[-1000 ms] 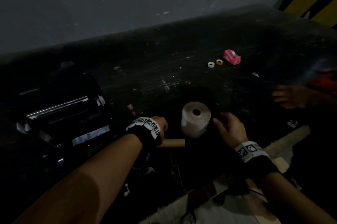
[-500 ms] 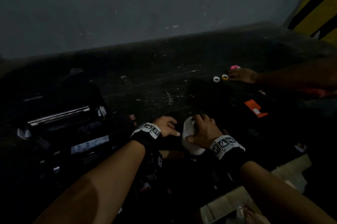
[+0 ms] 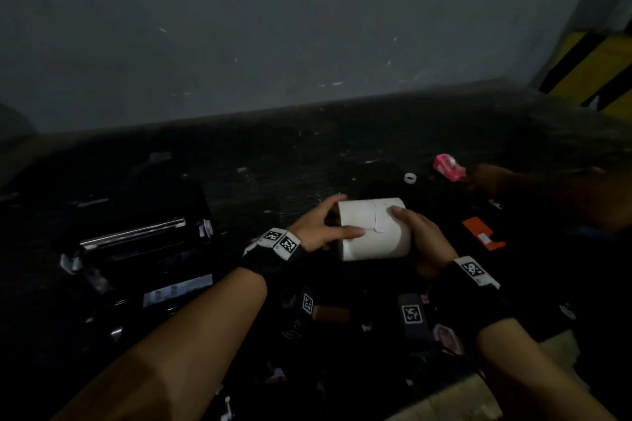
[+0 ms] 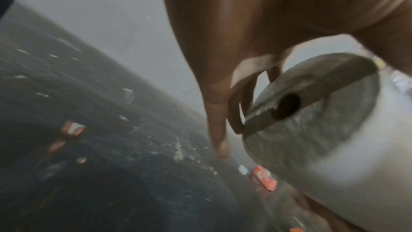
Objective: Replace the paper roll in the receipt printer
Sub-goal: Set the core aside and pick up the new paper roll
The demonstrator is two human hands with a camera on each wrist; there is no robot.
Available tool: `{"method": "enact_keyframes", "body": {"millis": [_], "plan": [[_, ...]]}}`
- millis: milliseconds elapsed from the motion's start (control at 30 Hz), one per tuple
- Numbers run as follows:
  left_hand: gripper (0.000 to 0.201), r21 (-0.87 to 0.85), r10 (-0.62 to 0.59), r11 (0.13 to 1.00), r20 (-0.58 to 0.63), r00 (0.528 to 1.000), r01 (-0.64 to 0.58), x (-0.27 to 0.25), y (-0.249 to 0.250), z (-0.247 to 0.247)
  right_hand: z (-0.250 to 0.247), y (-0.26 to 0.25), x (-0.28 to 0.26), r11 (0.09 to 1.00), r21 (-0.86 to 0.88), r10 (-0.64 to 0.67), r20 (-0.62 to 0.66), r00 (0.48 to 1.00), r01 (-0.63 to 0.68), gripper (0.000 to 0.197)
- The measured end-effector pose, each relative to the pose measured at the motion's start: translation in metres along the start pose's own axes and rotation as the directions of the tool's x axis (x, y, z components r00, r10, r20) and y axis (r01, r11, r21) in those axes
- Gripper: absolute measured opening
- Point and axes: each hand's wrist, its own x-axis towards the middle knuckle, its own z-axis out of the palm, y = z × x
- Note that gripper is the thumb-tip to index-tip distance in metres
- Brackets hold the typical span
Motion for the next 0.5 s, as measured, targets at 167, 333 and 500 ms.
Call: {"method": "enact_keyframes", "body": {"millis": [167,333,500], "plan": [[0.072,-0.105,0.105,0.988,-0.068,0.992,-0.112,-0.02,0.013,-0.005,0.015,-0.01,-0.019,0.998,0.062,-0.004,0.106,0.994,-0.003,0.02],[0.055,-0.145,0.159,0.972,-0.176,0.971,-0.186,-0.038,0.01,-0.013,0.023,-0.01,-0.028,0.956,-0.222,-0.183,0.053,0.982,0.19,0.045],[0.055,-0.128,0.158,0.973,-0.234,0.959,-0.192,-0.05,-0.002,-0.023,0.028,-0.025,-0.035,0.615,-0.59,-0.453,0.279,0.847,0.524,0.03]]}}
